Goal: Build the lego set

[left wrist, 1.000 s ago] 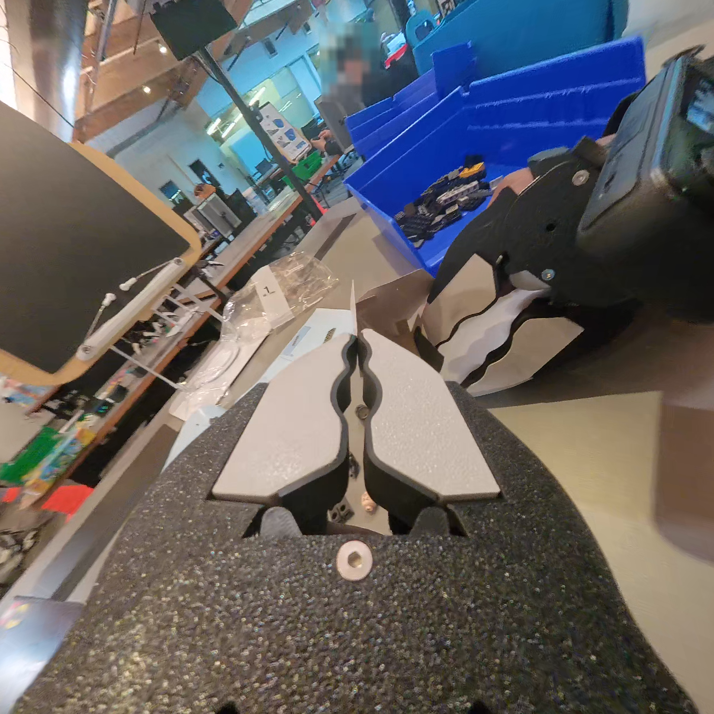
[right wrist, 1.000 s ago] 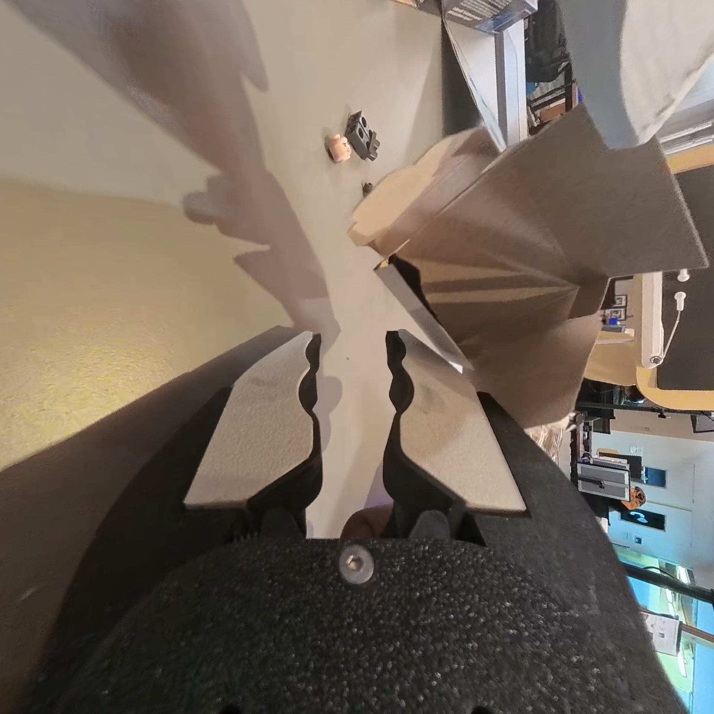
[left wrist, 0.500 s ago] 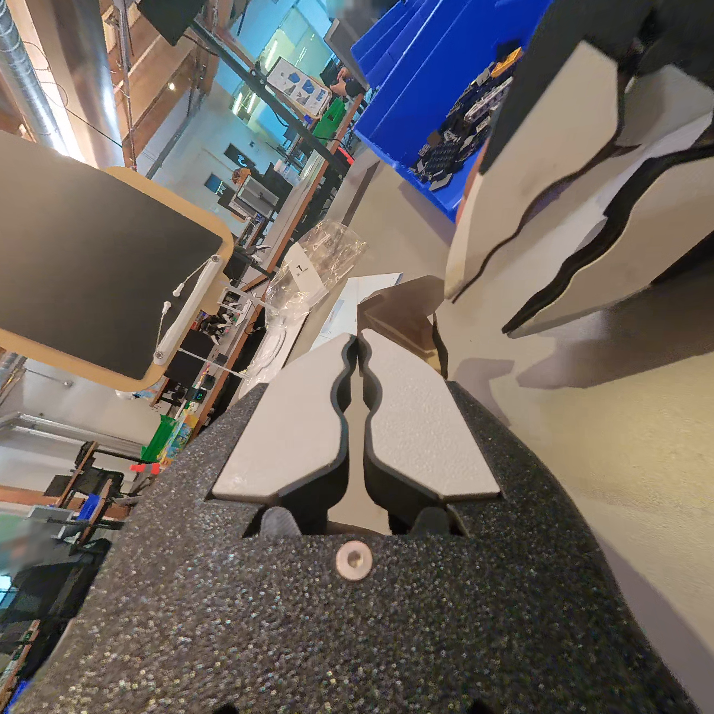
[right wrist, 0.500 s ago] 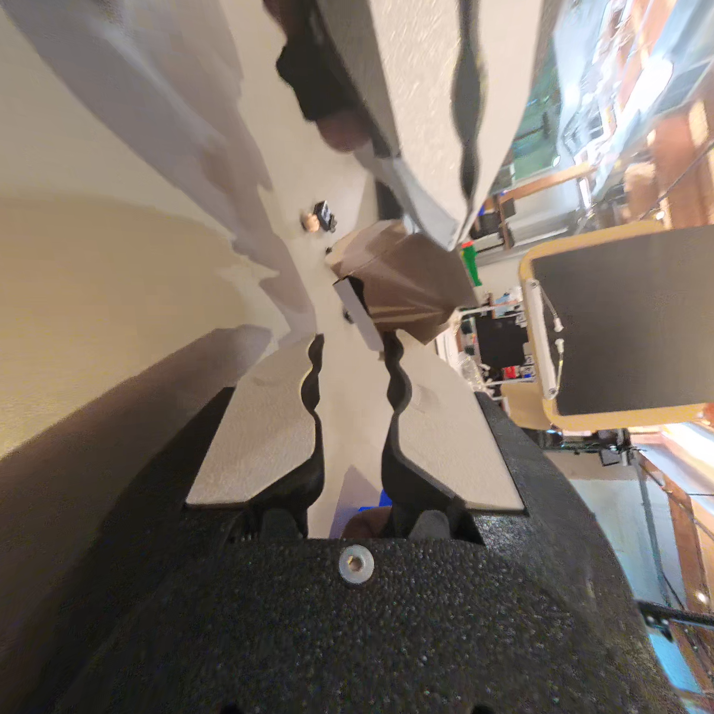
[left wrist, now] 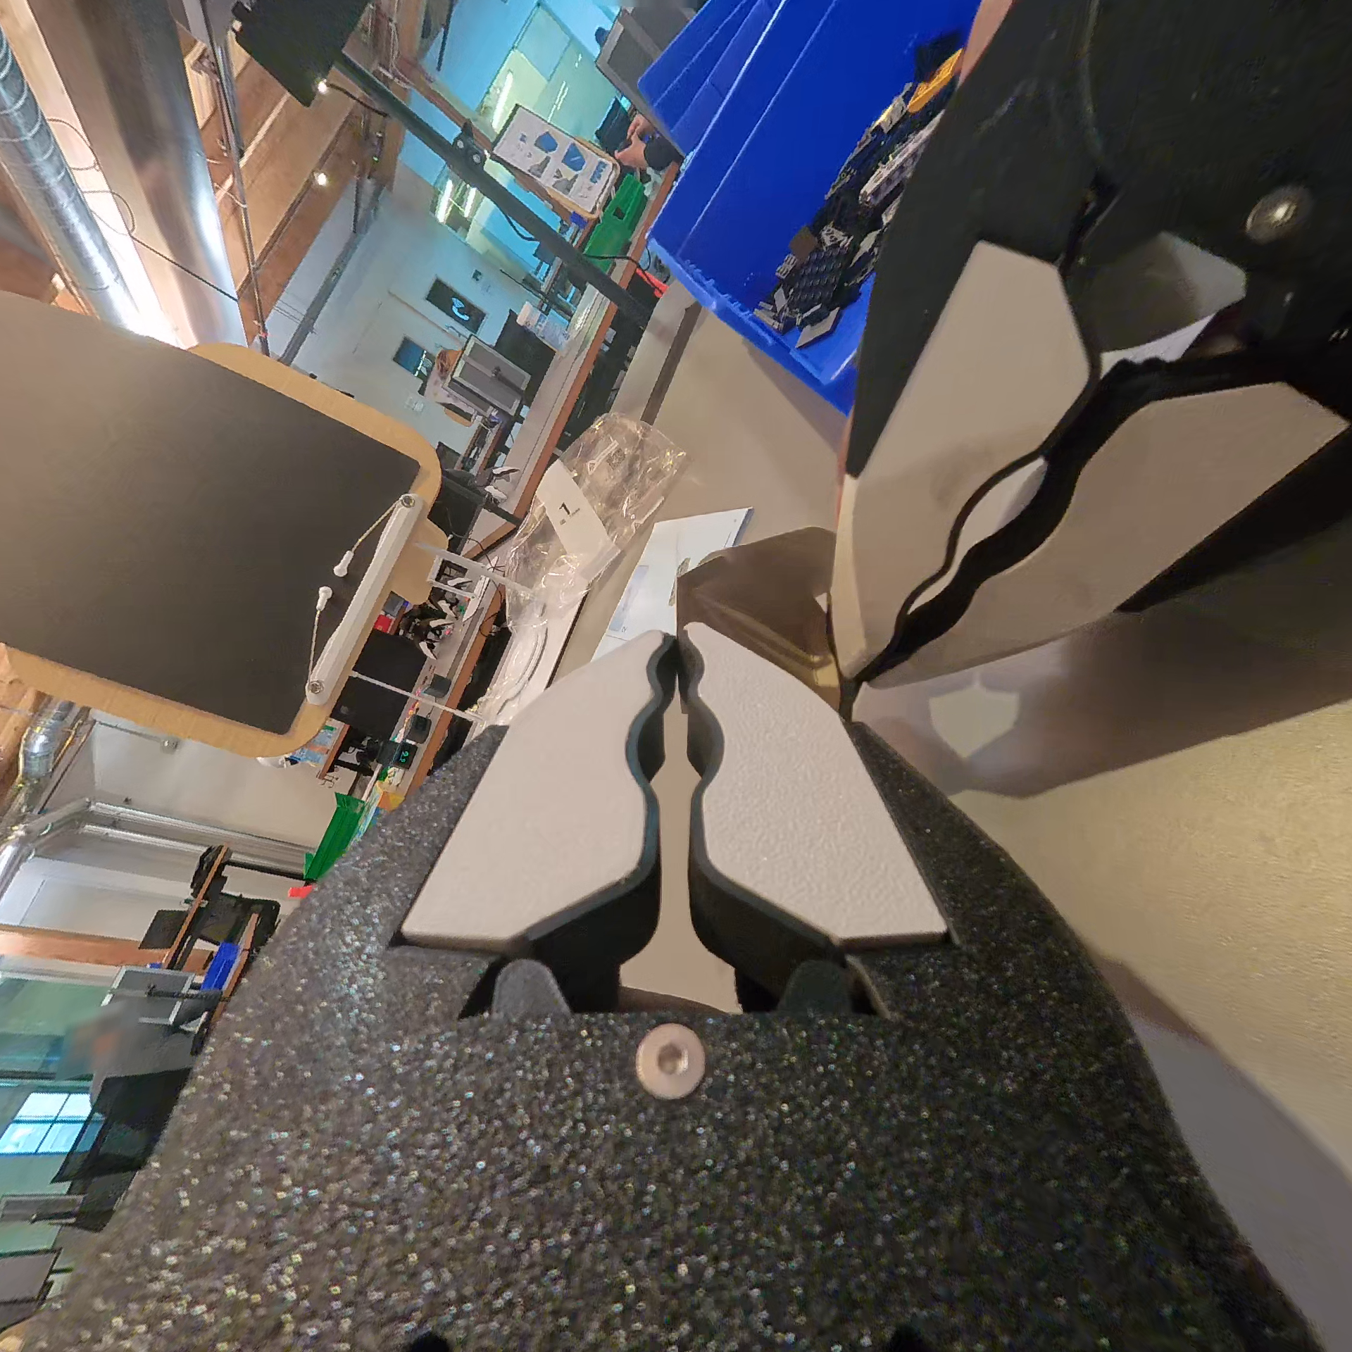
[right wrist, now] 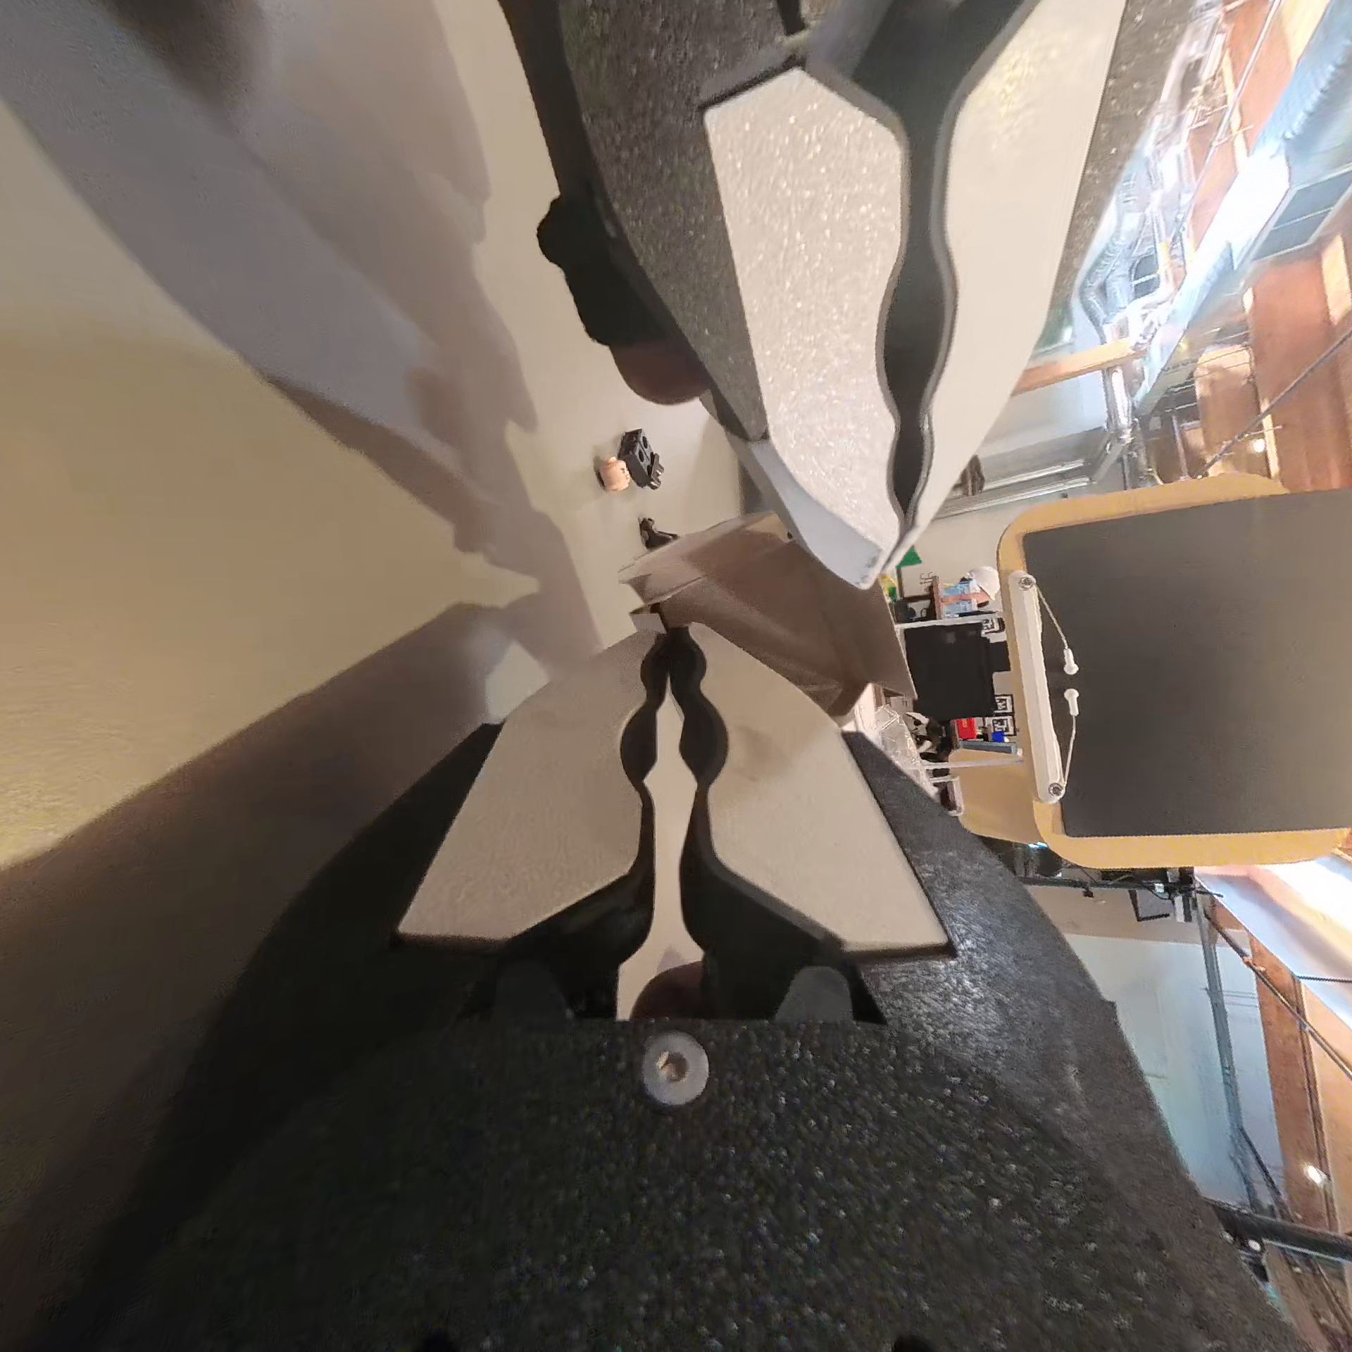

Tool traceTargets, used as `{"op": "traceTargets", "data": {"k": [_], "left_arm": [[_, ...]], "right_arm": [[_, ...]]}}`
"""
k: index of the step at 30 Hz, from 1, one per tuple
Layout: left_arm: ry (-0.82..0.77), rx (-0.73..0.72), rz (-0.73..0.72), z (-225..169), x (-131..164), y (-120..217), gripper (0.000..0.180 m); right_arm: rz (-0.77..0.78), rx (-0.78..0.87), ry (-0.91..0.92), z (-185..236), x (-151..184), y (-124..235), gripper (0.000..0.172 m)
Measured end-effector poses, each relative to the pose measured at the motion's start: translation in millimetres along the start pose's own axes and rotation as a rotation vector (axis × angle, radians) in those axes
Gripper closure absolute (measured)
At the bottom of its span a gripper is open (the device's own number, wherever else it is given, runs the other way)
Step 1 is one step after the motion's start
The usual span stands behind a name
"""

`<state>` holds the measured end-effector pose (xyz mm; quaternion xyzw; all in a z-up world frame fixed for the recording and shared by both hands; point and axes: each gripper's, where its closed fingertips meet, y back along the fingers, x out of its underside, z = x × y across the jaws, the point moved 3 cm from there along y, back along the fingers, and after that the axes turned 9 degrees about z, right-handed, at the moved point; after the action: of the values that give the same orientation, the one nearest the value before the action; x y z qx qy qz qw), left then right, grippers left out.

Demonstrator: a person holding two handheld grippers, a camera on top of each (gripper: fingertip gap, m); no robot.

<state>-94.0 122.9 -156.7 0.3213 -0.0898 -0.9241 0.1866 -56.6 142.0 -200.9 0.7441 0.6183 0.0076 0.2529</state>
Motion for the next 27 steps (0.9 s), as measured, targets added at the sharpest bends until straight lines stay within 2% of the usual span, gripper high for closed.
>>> {"op": "traceTargets", "data": {"k": [12, 20, 24, 27], "left_arm": [[0.004, -0.042, 0.055, 7.6, 12.9, -2.6, 0.18], [0.145, -0.066, 0.131, 25.3, 27.7, -4.3, 0.18], [0.241, -0.07, 0.144, 33.3, 30.8, -2.0, 0.18], [0.314, -0.064, 0.132, 39.8, 29.9, 1.7, 0.18]], "right_arm": [[-0.031, 0.002, 0.009, 8.6, 0.5, 12.5, 0.171], [0.014, -0.1, -0.071, 10.6, 7.6, -1.8, 0.171], [0.072, -0.139, -0.142, 8.0, 15.2, -11.2, 0.151], [0.074, -0.133, -0.144, 8.4, 17.7, -9.2, 0.146]]}}
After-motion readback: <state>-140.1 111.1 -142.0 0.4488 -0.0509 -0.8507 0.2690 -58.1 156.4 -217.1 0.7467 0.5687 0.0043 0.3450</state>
